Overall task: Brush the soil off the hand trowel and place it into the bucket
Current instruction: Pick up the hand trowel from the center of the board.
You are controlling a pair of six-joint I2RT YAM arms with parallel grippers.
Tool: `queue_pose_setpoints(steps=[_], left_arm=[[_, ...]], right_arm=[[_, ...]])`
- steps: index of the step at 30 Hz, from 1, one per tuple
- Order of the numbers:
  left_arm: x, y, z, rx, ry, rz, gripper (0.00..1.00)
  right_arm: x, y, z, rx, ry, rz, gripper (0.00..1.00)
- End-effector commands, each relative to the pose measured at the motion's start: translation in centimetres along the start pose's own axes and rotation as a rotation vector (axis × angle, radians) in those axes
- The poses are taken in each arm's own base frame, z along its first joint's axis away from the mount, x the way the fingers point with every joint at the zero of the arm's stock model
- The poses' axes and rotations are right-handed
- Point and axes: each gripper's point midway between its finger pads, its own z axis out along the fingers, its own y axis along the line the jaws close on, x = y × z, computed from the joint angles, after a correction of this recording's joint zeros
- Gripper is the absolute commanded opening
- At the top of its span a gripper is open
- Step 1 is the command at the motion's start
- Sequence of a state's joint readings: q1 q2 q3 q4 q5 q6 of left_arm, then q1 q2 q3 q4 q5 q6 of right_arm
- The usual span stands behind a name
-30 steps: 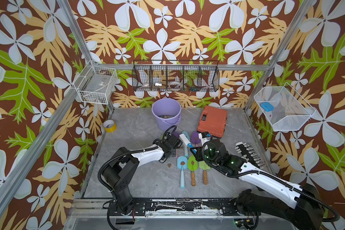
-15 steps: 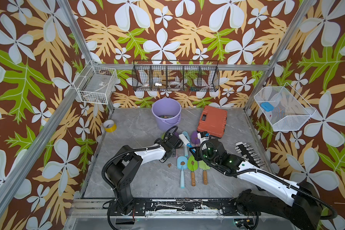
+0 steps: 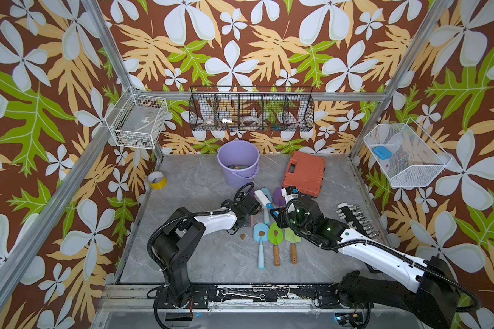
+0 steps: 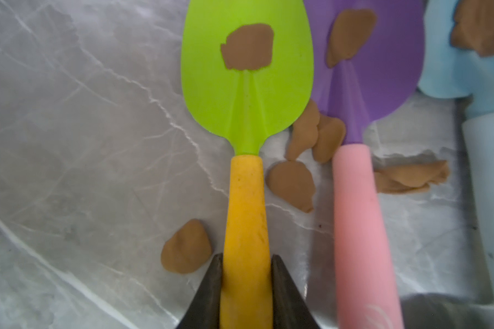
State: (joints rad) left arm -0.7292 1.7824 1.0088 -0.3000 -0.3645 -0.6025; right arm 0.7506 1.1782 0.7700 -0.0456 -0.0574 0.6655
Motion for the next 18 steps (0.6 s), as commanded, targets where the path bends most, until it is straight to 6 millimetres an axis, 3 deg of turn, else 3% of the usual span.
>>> queue_pose_setpoints(steps=[1, 5, 8, 12, 15, 18], left_arm=[[-0.5, -0.1, -0.1, 0.001, -0.017, 0.01, 0.21], [-1.1, 0.8, -0.8, -0.019, -0.024, 0.019, 0.13], [-1.6, 2.1, -1.6, -0.049, -0.016, 0.035, 0.0], [-1.6, 4.4, -3.3, -0.106, 0.007, 0.068, 0.0], [-0.3, 5.3, -5.0, -0.088, 0.048, 0.088, 0.0], [1.9, 4.9, -7.4, 0.043, 0.08, 0.088, 0.0]], right_arm=[[-0.8, 0.7, -0.2, -0.026, -0.026, 0.004, 0.0], [-0.8, 0.8, -0.3, -0.03, -0.026, 0.003, 0.0], [-1.2, 1.0, -0.5, -0.031, -0.03, -0.01, 0.0], [-1.6, 1.3, -0.7, -0.036, -0.036, -0.027, 0.0], [-1.9, 1.5, -1.0, -0.033, -0.036, -0.043, 0.0], [-2.1, 1.6, -1.4, -0.025, -0.03, -0.065, 0.0]])
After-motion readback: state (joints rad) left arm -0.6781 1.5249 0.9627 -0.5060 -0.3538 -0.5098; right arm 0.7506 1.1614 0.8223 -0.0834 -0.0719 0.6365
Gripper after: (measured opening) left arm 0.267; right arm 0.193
